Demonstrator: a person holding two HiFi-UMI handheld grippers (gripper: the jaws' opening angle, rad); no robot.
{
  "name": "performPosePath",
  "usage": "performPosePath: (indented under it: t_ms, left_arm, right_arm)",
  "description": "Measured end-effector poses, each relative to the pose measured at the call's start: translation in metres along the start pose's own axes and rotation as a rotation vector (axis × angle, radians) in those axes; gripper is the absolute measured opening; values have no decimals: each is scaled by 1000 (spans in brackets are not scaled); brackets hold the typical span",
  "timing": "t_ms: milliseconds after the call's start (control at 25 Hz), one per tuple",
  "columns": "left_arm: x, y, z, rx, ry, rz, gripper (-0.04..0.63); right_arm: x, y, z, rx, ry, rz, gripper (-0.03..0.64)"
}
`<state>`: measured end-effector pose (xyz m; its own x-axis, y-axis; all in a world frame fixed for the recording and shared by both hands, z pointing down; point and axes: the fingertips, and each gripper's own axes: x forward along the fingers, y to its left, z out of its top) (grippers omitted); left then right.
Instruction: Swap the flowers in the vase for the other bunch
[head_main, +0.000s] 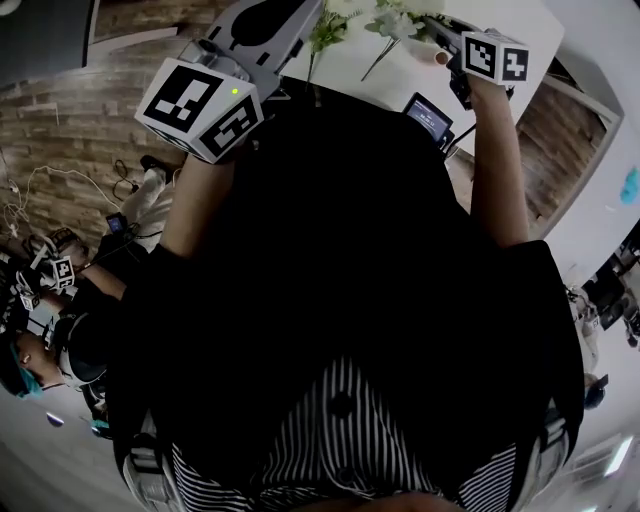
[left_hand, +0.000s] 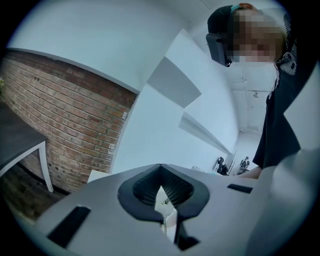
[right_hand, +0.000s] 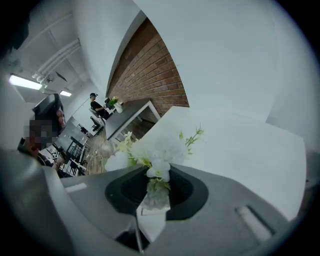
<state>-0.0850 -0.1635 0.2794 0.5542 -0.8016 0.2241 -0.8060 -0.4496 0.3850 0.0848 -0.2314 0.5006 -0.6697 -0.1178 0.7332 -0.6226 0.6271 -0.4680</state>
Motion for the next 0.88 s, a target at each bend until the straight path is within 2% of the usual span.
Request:
performPosePath:
  t_ms: [200, 400, 600, 880]
  left_arm:
    - [-8, 16, -11, -31, -4, 61, 0]
    - [-16, 23, -24, -65, 7, 102, 0]
    - [-17, 31, -37, -87, 23, 117, 0]
    - [-14, 31, -35, -84, 23, 103, 0]
  right_arm:
    - [30, -29, -10, 1, 75, -48, 83]
    - [51, -49, -20, 15, 126, -63, 119]
    - [63, -58, -15, 22, 107, -83, 198]
    - [54, -43, 5, 14, 44, -74, 212]
